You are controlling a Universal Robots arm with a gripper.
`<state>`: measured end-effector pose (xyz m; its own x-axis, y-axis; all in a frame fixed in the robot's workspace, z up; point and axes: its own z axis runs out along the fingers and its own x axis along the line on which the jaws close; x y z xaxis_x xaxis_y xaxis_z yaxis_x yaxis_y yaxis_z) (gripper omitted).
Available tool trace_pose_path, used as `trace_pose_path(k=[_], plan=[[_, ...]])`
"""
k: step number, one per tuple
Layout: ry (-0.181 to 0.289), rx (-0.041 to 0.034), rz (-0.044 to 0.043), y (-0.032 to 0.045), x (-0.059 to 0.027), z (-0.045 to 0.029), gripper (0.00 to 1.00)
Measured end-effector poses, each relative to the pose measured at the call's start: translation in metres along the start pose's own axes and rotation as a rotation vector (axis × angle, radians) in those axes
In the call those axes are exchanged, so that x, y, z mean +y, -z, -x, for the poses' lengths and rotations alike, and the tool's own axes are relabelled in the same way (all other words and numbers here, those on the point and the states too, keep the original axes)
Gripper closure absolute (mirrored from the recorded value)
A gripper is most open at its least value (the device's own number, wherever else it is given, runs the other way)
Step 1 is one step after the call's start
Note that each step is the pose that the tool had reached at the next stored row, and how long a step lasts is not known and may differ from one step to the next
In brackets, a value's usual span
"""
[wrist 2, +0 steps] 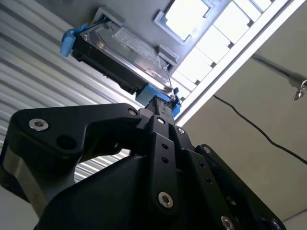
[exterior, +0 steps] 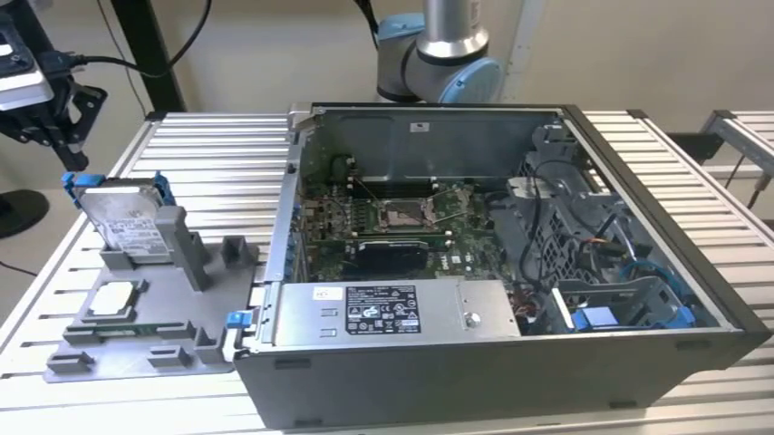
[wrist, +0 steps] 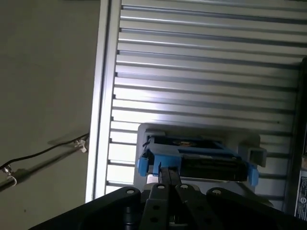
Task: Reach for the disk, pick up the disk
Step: 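Pick up the disk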
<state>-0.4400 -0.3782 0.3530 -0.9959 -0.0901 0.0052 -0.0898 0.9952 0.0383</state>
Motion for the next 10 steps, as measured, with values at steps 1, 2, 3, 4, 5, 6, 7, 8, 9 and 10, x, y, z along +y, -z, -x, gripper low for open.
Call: trace_pose_path(k=[1, 2, 3, 4, 5, 6, 7, 8, 9, 10], plan=[[0.014, 0.0007, -0.0001, 0.0001, 0.0, 0.0, 1.0], [0.028, 0.0012, -0.0002, 0.0001, 0.0, 0.0, 1.0], [0.042, 0.0016, -0.0003, 0.0001, 0.0, 0.0, 1.0], [0.058, 0.0021, -0.0003, 0.0001, 0.0, 0.0001, 1.0], [0.073, 0.0028, -0.0005, 0.0001, 0.0, 0.0001, 1.0], [0.087, 0.0032, -0.0005, 0.0001, 0.0, 0.0001, 1.0], [0.103, 0.0037, -0.0006, 0.0001, 0.0, 0.0, 1.0], [0.117, 0.0042, -0.0007, 0.0001, 0.0, 0.0001, 1.0], [0.131, 0.0047, -0.0008, 0.0001, 0.0, 0.0001, 1.0], [0.147, 0.0053, -0.0009, 0.0001, 0.0, 0.0, 1.0]])
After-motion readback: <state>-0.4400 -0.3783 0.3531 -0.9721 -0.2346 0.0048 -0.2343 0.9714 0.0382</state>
